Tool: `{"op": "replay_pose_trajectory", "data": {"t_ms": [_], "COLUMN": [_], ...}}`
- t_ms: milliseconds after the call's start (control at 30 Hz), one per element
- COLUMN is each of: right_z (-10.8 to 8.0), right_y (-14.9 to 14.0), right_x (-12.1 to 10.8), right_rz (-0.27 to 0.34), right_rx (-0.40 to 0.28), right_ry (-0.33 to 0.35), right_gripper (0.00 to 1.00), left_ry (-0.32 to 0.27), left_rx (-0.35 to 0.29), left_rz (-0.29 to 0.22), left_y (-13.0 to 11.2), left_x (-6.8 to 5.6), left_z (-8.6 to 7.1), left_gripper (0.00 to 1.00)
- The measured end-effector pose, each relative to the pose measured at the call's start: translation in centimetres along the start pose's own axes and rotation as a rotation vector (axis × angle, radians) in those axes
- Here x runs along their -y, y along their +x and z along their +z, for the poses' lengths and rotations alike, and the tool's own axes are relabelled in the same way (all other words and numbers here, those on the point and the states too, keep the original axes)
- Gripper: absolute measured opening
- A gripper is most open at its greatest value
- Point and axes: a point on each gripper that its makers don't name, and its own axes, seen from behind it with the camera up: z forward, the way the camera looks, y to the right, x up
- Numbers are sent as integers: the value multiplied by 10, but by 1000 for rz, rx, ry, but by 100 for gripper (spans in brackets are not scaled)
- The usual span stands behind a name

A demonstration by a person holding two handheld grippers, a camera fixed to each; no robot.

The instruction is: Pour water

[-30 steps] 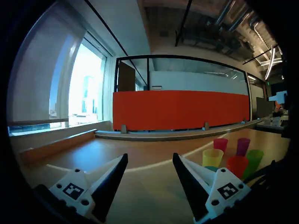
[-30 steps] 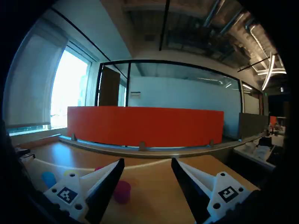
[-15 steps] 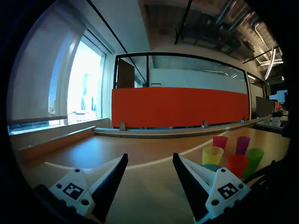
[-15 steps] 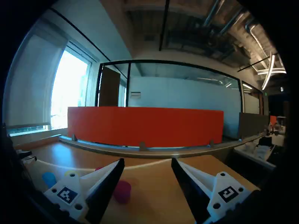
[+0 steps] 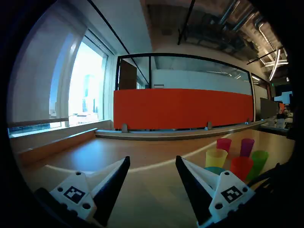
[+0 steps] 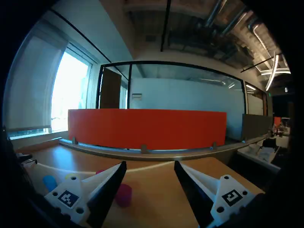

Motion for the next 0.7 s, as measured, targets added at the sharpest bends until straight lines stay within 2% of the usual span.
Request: {"op": "replay_pose_trajectory", "data": {"t_ms": [333, 700], "right_z": [-6, -14], "right_y": [2, -1], "right_x": [-9, -16], "right_rz": [-19, -74], "right_rx": [-20, -64], "right_ry": [0, -6], "right_gripper": [97, 97], "left_ry": [0, 0], "left_rx": [1, 1], "left_rz": [0, 0], "left_y": [0, -1], "left_x": [0, -1], "left_z": [-1, 0], "left_gripper": [89, 90]}}
